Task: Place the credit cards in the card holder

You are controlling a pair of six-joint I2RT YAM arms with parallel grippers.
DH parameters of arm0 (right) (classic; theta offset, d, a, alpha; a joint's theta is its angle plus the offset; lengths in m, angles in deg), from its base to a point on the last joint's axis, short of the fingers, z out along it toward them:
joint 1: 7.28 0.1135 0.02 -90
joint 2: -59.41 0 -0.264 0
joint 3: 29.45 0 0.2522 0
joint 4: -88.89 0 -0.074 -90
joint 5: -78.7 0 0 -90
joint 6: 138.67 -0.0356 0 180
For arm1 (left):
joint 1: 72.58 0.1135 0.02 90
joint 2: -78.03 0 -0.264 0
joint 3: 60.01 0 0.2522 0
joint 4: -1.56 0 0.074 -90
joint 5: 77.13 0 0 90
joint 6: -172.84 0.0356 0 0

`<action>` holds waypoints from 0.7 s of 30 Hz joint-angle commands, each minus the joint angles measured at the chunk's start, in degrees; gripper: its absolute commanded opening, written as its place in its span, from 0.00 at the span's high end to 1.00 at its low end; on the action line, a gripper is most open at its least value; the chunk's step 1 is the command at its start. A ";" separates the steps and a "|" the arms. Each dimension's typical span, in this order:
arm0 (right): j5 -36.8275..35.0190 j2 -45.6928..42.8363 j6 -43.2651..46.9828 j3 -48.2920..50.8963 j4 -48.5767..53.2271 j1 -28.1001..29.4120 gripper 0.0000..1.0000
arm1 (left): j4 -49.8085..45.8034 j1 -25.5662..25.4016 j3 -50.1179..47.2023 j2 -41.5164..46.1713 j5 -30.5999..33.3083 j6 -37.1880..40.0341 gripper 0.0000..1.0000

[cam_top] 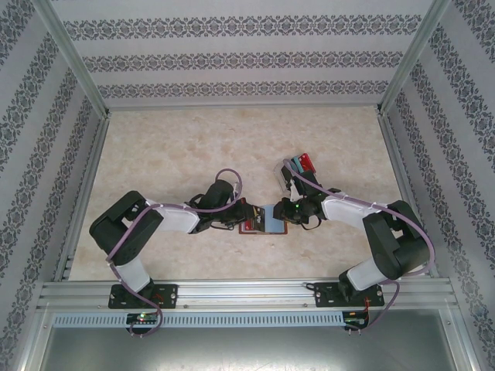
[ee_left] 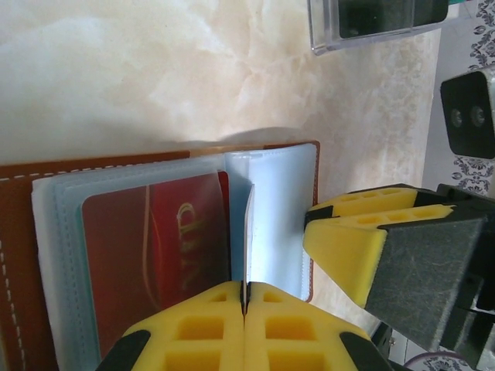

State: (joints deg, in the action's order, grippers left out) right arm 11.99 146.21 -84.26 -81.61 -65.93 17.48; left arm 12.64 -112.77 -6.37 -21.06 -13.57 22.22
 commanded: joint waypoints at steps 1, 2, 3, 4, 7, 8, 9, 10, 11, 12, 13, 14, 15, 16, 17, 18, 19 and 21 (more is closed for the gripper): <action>-4.72 1.84 0.38 2.03 1.12 -0.44 0.70 | 2.36 -0.82 0.36 -1.19 1.49 0.55 1.00; -4.68 1.80 0.43 2.16 1.01 -0.63 0.70 | 1.70 -1.01 0.31 -1.12 2.27 0.66 1.00; -4.24 1.86 0.48 2.27 0.72 -0.75 0.70 | 1.60 -1.12 -0.02 -1.10 2.90 0.76 1.00; -3.84 1.94 0.58 2.27 0.56 -0.85 0.70 | 1.97 -1.20 0.01 -1.46 3.06 0.77 1.00; -3.28 2.08 0.77 1.85 0.91 -1.16 0.70 | 5.47 -1.21 0.52 -3.74 1.58 0.29 1.00; -2.35 1.76 0.96 1.57 0.79 -1.26 0.70 | 6.76 -1.38 0.64 -4.47 1.13 0.06 1.00; -1.79 1.21 0.90 1.37 0.77 -1.29 0.70 | 8.09 -1.61 0.67 -5.14 0.97 -0.25 1.00; -1.84 0.66 0.71 1.04 1.09 -1.32 0.70 | 8.81 -1.72 0.71 -5.49 0.90 -0.45 1.00; -1.77 -0.10 0.60 0.89 1.45 -1.37 0.69 | 9.12 -1.82 0.72 -5.88 0.78 -0.41 1.00; -1.87 -0.83 0.48 0.63 1.79 -1.55 0.69 | 8.93 -1.83 0.80 -6.05 0.86 -0.41 1.00; -1.84 -1.60 0.44 0.36 2.30 -1.71 0.69 | 9.27 -1.85 0.58 -6.12 0.87 -0.38 1.00; -1.78 -2.33 0.36 0.24 2.71 -2.02 0.69 | 9.73 -1.92 0.31 -6.16 0.87 -0.49 1.00; -1.76 -3.05 0.28 0.16 3.09 -2.45 0.68 | 9.79 -1.91 0.05 -6.12 0.99 -0.55 1.00; -1.61 -3.86 0.26 0.24 3.24 -2.89 0.68 | 9.46 -1.89 -0.04 -6.11 1.13 -0.47 1.00; -1.81 -4.75 0.25 0.25 3.41 -3.27 0.68 | 8.64 -1.92 0.02 -6.03 1.11 -0.42 1.00; -2.84 -5.50 0.39 0.17 4.27 -3.69 0.68 | 7.76 -1.89 0.10 -5.78 1.03 -0.58 1.00; -4.13 -6.03 0.56 0.15 5.30 -4.07 0.67 | 7.40 -1.92 -0.28 -5.31 1.20 -0.84 1.00; -5.77 -6.24 1.51 0.62 5.67 -4.77 0.67 | 6.80 -2.01 -1.75 -4.03 2.81 -1.59 1.00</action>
State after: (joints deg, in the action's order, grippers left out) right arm 9.87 141.31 -84.20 -81.30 -63.00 13.69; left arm 21.29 -113.88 -6.30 -26.13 -12.46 21.70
